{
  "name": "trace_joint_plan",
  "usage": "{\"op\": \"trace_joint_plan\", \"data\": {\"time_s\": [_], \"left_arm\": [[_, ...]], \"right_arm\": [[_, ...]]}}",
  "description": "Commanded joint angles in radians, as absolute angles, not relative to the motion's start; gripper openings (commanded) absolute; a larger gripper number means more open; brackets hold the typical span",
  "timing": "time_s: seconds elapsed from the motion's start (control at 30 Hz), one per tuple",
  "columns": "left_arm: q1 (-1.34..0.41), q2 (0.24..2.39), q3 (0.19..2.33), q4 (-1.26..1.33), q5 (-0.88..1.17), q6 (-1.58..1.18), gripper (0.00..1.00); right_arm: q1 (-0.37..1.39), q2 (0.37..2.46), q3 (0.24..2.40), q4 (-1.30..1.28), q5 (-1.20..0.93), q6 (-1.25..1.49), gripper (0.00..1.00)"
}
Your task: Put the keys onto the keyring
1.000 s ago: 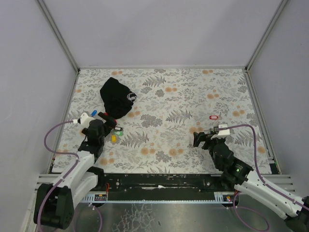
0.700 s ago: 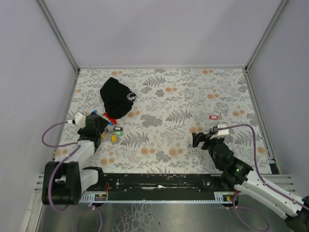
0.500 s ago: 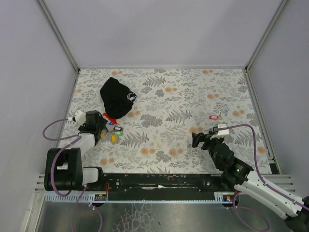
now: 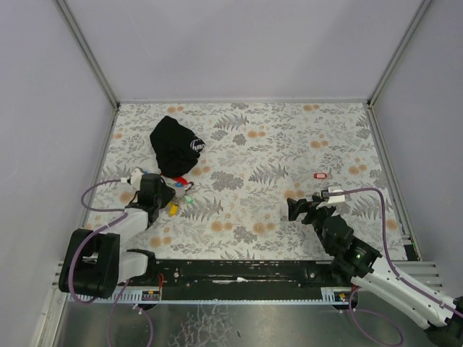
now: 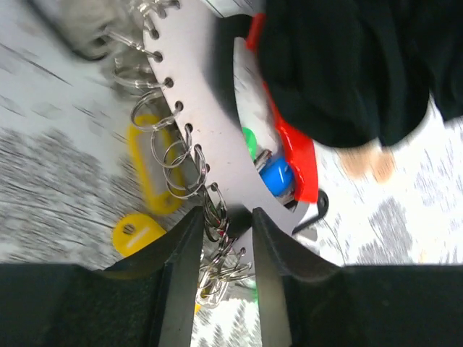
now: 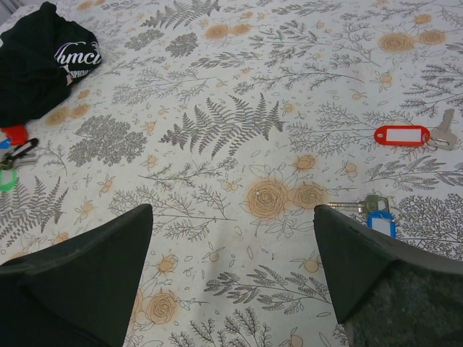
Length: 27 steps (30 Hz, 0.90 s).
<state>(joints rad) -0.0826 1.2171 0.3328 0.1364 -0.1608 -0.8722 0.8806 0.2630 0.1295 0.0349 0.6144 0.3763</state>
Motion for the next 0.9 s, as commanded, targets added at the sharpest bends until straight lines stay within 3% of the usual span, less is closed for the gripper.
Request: {"op": "trace_joint_plan", "data": {"time_s": [0.0,0.2,0.4,0.57,0.7,0.87], "left_arm": [[-0.253,1.176,0.296,0.076,-0.132,-0.92,0.25],[-0.531,1.243,0.309,0.165,-0.137,-0.973,0.2],[-0.866,1.515,0.516,0.241,-0.206,-0.936,0.24],[-0.978,1.534,0.628,0.214,-0.255,-0.848,0.35],[-0.978,1.435,0.6,0.189,-0.311,-0.828,0.52],[-0.909,1.302,0.54,0.162,-0.306,-0.797,0.64]], "right_arm": [[0.877,0.258,0.148,0.057,0.607,0.38,0.99],[0.877,0.266,0.15,0.058,0.604,0.381,0.99],[0.877,0.288,0.155,0.063,0.592,0.38,0.99],[0.877,0.325,0.159,0.077,0.541,0.358,0.99],[0.877,0.381,0.165,0.106,0.481,0.324,0.99],[0.877,0.503,0.205,0.151,0.367,0.265,0.99]]}}
